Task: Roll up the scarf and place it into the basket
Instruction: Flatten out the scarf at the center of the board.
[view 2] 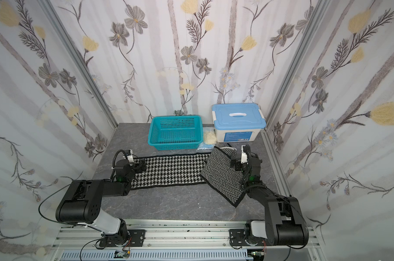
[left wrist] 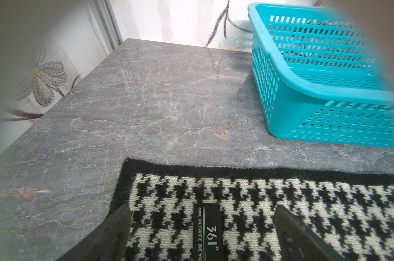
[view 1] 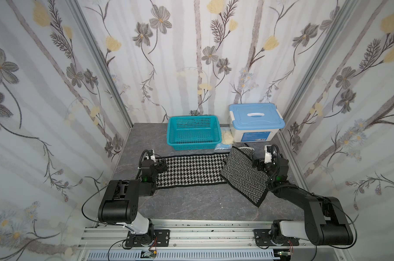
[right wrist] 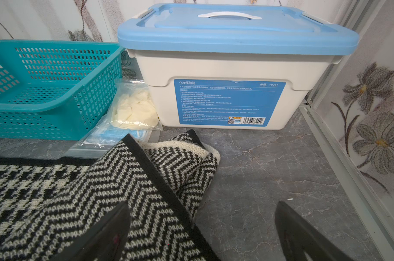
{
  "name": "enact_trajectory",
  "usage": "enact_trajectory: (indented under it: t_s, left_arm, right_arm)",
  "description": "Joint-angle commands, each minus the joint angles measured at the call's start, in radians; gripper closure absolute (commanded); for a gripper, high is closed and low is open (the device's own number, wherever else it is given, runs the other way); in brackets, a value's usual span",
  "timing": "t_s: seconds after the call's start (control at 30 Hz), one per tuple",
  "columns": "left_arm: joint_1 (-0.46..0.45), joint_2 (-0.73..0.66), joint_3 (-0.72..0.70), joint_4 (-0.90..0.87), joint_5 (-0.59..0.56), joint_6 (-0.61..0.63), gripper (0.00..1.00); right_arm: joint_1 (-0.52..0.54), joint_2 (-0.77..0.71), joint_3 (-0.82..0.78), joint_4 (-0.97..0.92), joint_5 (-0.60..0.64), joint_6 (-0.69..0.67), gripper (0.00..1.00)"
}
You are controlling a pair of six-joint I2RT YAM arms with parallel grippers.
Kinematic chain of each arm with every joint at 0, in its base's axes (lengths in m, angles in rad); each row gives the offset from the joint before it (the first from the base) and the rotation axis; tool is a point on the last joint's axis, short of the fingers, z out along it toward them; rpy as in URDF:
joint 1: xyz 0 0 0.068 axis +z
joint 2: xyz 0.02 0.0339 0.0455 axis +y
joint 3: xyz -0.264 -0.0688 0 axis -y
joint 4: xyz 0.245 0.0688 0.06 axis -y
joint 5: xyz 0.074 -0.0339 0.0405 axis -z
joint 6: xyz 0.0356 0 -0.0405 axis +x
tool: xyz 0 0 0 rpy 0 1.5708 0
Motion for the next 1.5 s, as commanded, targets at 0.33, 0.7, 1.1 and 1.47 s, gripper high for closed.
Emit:
enact_trajectory:
  t_s: [0.33, 0.7, 1.1, 1.47]
  left_arm:
    - [0.001, 0.001, 0.003, 0.031, 0.004, -0.004, 0.00]
    - [0.000, -0.250, 0.090, -0.327, -0.041, -0.062, 0.00]
    - [-0.157, -0.360, 0.370, -0.990, 0.212, -0.496, 0.00]
    - [-0.305, -0.309, 0.332, -1.053, 0.443, -0.599, 0.00]
  right_arm:
    - [-0.001, 0.000, 0.008, 0.028, -0.017, -0.014, 0.00]
    - [-0.010, -0.165, 0.227, -0.508, 0.224, 0.131, 0.00]
    - [-0.056, -0.360, 0.390, -1.338, 0.038, 0.700, 0.00]
    - [-0.055, -0.641, 0.023, -1.388, 0.006, 1.023, 0.00]
